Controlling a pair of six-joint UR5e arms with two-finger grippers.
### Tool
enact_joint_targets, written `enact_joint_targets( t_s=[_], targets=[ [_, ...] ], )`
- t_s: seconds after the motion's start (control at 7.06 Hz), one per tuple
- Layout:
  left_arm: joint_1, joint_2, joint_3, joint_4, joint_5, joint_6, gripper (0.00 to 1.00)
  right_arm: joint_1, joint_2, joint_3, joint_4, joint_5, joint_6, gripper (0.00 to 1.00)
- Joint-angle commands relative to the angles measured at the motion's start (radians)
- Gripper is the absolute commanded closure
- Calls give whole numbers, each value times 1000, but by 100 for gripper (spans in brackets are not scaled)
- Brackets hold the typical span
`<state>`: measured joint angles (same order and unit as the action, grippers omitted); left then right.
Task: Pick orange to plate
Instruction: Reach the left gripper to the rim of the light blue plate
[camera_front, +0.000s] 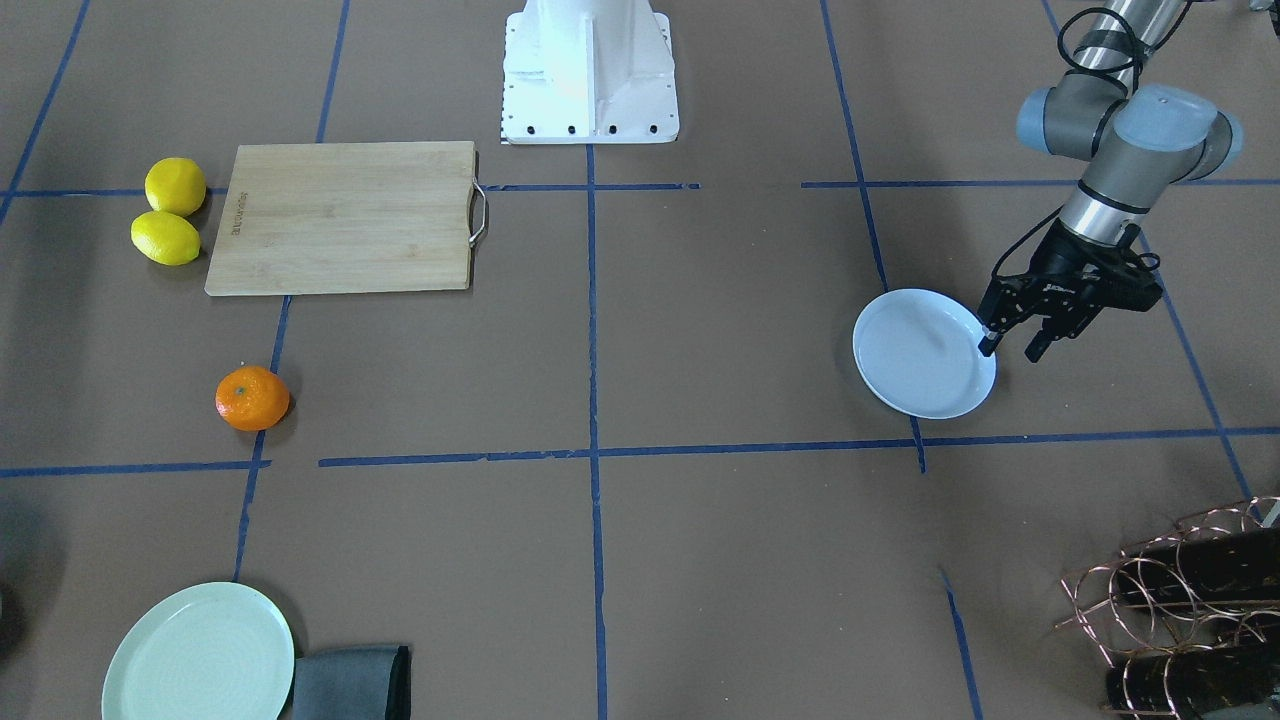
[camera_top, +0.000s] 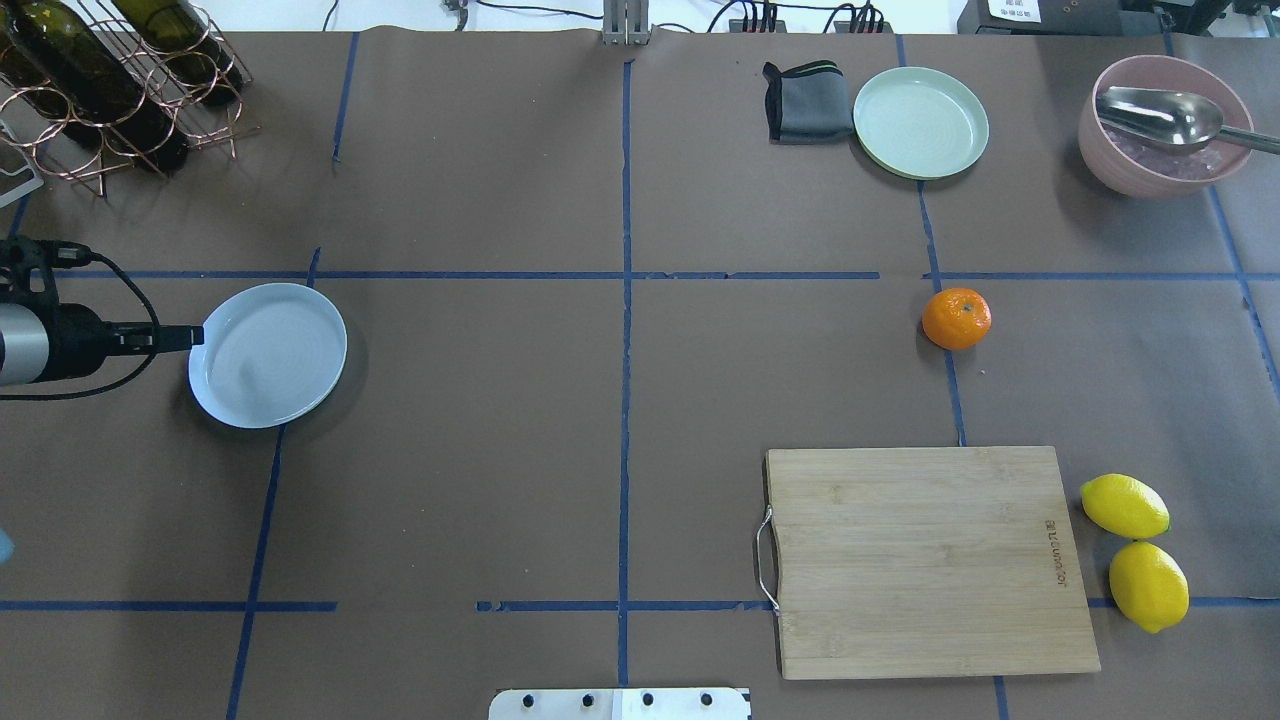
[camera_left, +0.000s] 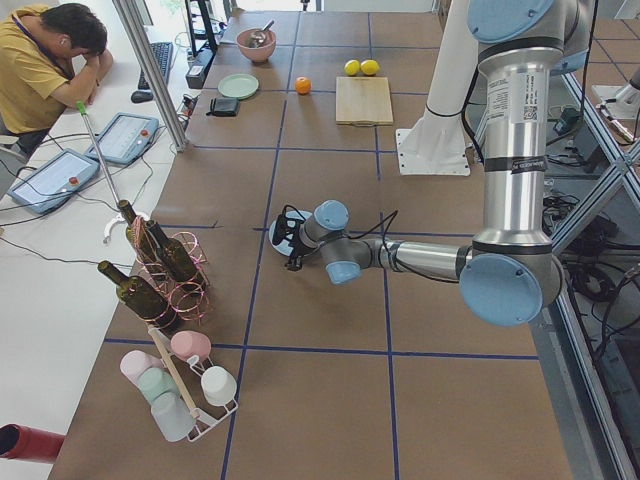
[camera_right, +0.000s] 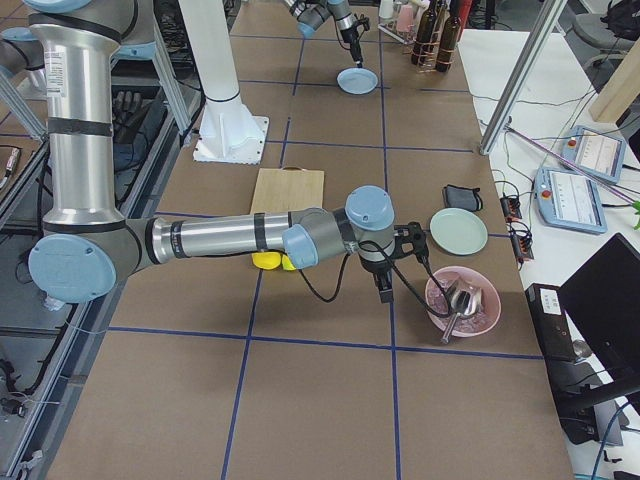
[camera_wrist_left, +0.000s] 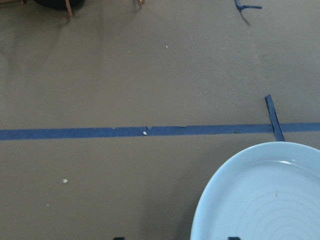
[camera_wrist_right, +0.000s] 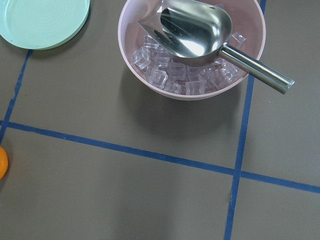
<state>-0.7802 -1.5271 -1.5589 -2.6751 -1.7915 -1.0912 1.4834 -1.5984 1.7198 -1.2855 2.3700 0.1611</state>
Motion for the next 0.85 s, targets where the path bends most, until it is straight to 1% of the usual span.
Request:
enact_joint_targets(
  t_s=[0.0,0.14,0.28,0.43,0.57,0.71],
  targets=[
    [21,-5,7,1,12,-24,65,0,0,0,0,0,0,0],
    [21,-5,13,1,12,-22,70,0,0,-2,0,0,0,0],
    [22,-5,11,1,17,-21,70,0,0,-3,0,0,0,0],
    [22,-5,11,1,15,-19,74,0,0,-5,0,0,0,0],
    [22,-5,11,1,17,-19,92,0,0,-5,0,0,0,0],
    [22,-5,10,1,17,-18,100,0,0,-5,0,0,0,0]
  ],
)
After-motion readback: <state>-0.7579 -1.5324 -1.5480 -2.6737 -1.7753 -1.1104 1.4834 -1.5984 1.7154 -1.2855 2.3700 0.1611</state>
